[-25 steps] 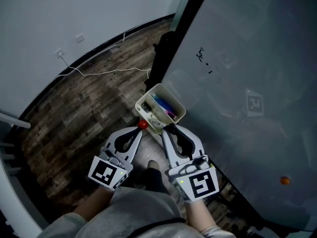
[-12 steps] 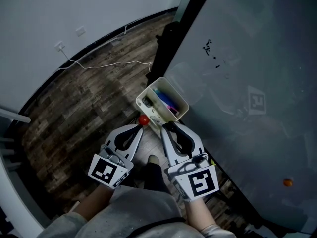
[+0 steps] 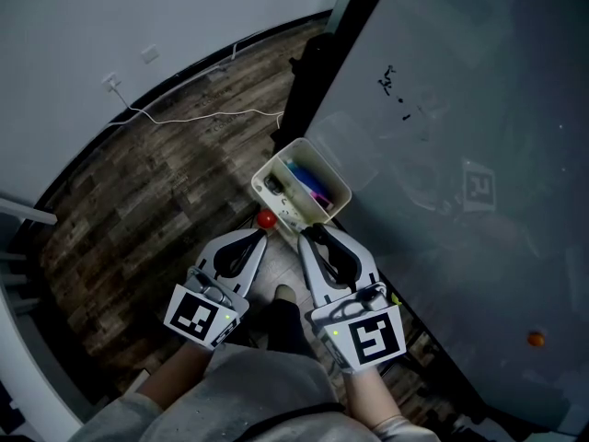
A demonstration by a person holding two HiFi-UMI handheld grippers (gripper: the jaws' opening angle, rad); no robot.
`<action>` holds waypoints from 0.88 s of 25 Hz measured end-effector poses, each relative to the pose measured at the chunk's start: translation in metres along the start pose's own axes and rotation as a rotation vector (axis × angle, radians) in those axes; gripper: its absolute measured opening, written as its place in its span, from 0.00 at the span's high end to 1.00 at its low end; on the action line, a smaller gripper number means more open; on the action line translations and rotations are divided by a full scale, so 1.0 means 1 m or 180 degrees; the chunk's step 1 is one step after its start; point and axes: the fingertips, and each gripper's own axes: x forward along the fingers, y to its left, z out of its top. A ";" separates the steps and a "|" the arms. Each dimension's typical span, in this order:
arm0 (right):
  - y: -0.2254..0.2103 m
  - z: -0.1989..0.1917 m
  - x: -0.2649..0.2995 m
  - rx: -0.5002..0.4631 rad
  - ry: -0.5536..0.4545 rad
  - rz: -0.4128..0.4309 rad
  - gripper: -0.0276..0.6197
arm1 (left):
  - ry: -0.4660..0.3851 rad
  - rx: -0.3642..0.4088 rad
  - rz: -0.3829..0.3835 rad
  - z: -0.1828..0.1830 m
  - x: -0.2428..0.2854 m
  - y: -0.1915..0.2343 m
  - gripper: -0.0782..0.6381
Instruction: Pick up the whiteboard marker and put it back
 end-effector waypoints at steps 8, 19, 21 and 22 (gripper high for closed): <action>0.002 -0.002 -0.003 -0.0053 0.0004 0.0033 0.83 | 0.0016 -0.0013 -0.0007 -0.002 0.000 -0.002 0.87; 0.003 -0.001 -0.007 -0.0062 -0.0018 0.0050 0.83 | 0.0013 0.0008 -0.0063 -0.001 0.003 -0.007 0.87; 0.003 0.000 -0.008 -0.0065 -0.0027 0.0058 0.83 | 0.0013 0.0016 -0.0084 0.000 0.004 -0.008 0.87; 0.004 0.001 -0.009 -0.0065 -0.0031 0.0062 0.83 | 0.0013 0.0020 -0.0096 0.000 0.004 -0.009 0.87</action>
